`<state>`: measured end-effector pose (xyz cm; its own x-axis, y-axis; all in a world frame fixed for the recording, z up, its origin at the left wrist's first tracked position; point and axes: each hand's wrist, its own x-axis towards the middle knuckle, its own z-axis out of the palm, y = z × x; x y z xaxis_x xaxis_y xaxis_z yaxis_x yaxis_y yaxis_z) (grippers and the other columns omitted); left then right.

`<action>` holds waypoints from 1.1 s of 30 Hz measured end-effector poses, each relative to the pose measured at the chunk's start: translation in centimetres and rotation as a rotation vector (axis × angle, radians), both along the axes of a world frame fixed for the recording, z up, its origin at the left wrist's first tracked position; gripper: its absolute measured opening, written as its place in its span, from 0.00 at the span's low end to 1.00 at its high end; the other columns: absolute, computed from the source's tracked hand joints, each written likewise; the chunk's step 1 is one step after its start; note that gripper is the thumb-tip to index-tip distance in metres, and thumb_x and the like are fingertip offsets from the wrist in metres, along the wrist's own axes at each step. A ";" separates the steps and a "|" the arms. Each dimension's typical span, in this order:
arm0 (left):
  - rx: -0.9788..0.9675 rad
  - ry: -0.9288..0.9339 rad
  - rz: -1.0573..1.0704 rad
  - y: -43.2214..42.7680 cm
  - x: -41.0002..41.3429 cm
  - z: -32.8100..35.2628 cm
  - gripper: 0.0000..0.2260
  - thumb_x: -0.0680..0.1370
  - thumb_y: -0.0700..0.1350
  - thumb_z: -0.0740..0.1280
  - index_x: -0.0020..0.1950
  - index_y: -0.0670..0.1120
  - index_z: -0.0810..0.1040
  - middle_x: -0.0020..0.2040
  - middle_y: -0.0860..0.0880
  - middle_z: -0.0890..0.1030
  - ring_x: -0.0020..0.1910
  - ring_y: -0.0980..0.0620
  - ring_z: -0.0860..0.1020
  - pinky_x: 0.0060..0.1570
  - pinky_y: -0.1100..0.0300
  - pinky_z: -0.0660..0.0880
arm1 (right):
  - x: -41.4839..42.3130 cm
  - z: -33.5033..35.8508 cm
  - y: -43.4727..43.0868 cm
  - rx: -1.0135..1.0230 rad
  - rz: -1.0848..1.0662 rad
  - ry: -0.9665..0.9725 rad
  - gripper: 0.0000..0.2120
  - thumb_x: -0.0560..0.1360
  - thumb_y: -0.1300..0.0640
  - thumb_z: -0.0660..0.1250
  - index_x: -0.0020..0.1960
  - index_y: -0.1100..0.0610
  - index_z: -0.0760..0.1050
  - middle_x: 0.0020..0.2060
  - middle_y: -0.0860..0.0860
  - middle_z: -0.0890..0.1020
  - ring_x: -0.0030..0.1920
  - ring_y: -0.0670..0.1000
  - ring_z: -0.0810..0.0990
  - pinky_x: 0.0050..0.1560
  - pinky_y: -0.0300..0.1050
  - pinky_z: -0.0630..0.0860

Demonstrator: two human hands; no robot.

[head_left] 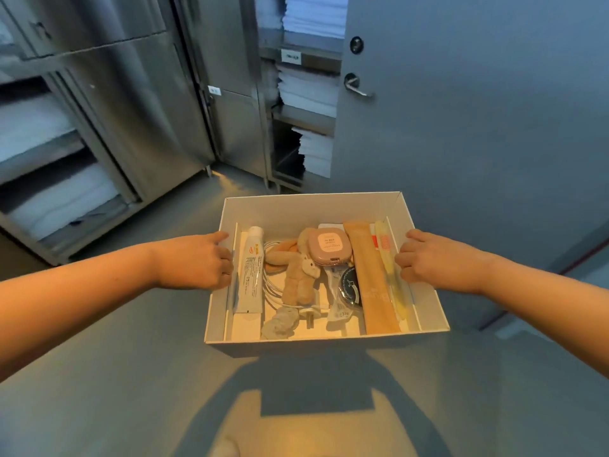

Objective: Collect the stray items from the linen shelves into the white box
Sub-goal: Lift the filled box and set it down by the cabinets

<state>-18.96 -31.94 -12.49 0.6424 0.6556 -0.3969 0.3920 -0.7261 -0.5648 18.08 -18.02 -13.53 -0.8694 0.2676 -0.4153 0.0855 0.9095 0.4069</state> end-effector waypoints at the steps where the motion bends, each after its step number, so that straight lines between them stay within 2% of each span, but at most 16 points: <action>1: -0.013 0.016 0.061 -0.8 -0.4 -0.1 0.08 0.66 0.42 0.75 0.43 0.50 0.81 0.42 0.51 0.83 0.44 0.51 0.81 0.54 0.46 0.75 | -1.0 0.0 0.4 -0.003 0.031 0.004 0.09 0.78 0.59 0.61 0.56 0.54 0.75 0.52 0.52 0.76 0.55 0.53 0.72 0.67 0.48 0.59; 4: -0.128 0.082 0.293 -3.0 -2.1 -1.0 0.11 0.76 0.38 0.64 0.57 0.46 0.76 0.56 0.45 0.78 0.58 0.46 0.75 0.66 0.40 0.60 | -4.2 -0.1 1.1 -0.008 0.117 0.017 0.09 0.78 0.59 0.61 0.56 0.54 0.75 0.52 0.52 0.76 0.55 0.53 0.72 0.68 0.48 0.58; 6: -0.161 0.134 0.419 -4.6 -3.2 -1.0 0.12 0.78 0.37 0.60 0.61 0.45 0.73 0.60 0.44 0.75 0.62 0.45 0.71 0.68 0.40 0.53 | -6.5 -0.1 1.2 -0.014 0.176 0.025 0.08 0.77 0.59 0.62 0.55 0.55 0.76 0.51 0.52 0.76 0.55 0.53 0.72 0.69 0.50 0.58; 12: -0.189 0.152 0.575 -10.2 -7.0 -1.6 0.12 0.79 0.37 0.58 0.62 0.45 0.72 0.61 0.44 0.74 0.63 0.45 0.70 0.69 0.39 0.50 | -13.6 -0.3 0.5 -0.012 0.358 0.049 0.08 0.76 0.60 0.62 0.54 0.55 0.76 0.50 0.52 0.76 0.54 0.53 0.72 0.67 0.50 0.60; 16: -0.174 0.101 0.621 -14.1 -9.1 -1.4 0.12 0.78 0.37 0.59 0.59 0.46 0.74 0.59 0.46 0.77 0.61 0.46 0.73 0.68 0.41 0.54 | -18.1 -0.2 -1.0 -0.022 0.456 0.060 0.08 0.77 0.61 0.61 0.54 0.55 0.76 0.49 0.52 0.75 0.53 0.53 0.72 0.63 0.46 0.60; 19: -0.064 0.031 0.504 -17.1 -10.9 -0.9 0.08 0.74 0.39 0.65 0.51 0.49 0.78 0.51 0.50 0.81 0.53 0.50 0.78 0.64 0.44 0.65 | -21.3 -0.1 -2.0 0.007 0.511 0.041 0.08 0.77 0.62 0.60 0.54 0.55 0.75 0.50 0.52 0.75 0.54 0.53 0.71 0.64 0.46 0.60; 21: -0.040 0.024 0.512 -18.4 -12.1 -0.7 0.07 0.72 0.39 0.68 0.47 0.50 0.79 0.47 0.52 0.82 0.49 0.51 0.79 0.60 0.47 0.70 | -23.4 0.1 -2.6 0.003 0.537 0.047 0.08 0.77 0.63 0.60 0.53 0.55 0.75 0.49 0.53 0.75 0.53 0.54 0.72 0.64 0.47 0.60; 25: -0.076 0.061 0.627 -20.2 -15.3 -0.9 0.09 0.76 0.36 0.63 0.53 0.47 0.77 0.52 0.48 0.79 0.54 0.47 0.77 0.63 0.47 0.65 | -27.7 0.7 -3.9 -0.040 0.610 0.134 0.05 0.72 0.65 0.66 0.45 0.57 0.78 0.42 0.54 0.77 0.47 0.56 0.75 0.60 0.51 0.67; 27: -0.024 0.040 0.576 -21.2 -17.0 -0.3 0.08 0.73 0.37 0.68 0.49 0.48 0.79 0.48 0.50 0.81 0.50 0.50 0.79 0.60 0.49 0.70 | -30.1 0.7 -4.5 -0.002 0.608 0.094 0.06 0.74 0.65 0.63 0.48 0.57 0.77 0.45 0.54 0.76 0.49 0.55 0.74 0.62 0.51 0.64; 30: -0.018 0.042 0.610 -22.6 -20.3 0.4 0.08 0.66 0.39 0.74 0.42 0.51 0.81 0.41 0.53 0.82 0.42 0.53 0.81 0.52 0.53 0.76 | -34.0 0.8 -5.3 0.040 0.602 0.062 0.09 0.76 0.64 0.59 0.50 0.55 0.76 0.47 0.53 0.75 0.51 0.55 0.72 0.63 0.50 0.61; 33: -0.035 0.048 0.620 -23.8 -23.7 0.5 0.10 0.65 0.39 0.74 0.43 0.51 0.82 0.41 0.53 0.83 0.42 0.53 0.81 0.53 0.53 0.76 | -37.8 0.9 -6.1 0.048 0.612 0.058 0.09 0.76 0.64 0.60 0.50 0.55 0.76 0.48 0.53 0.75 0.52 0.54 0.72 0.63 0.48 0.60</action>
<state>-42.65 -55.71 -11.99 0.1272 0.8869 -0.4441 0.7219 -0.3898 -0.5717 -19.76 -24.08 -12.66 -0.8919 -0.2699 -0.3628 -0.4231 0.7812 0.4590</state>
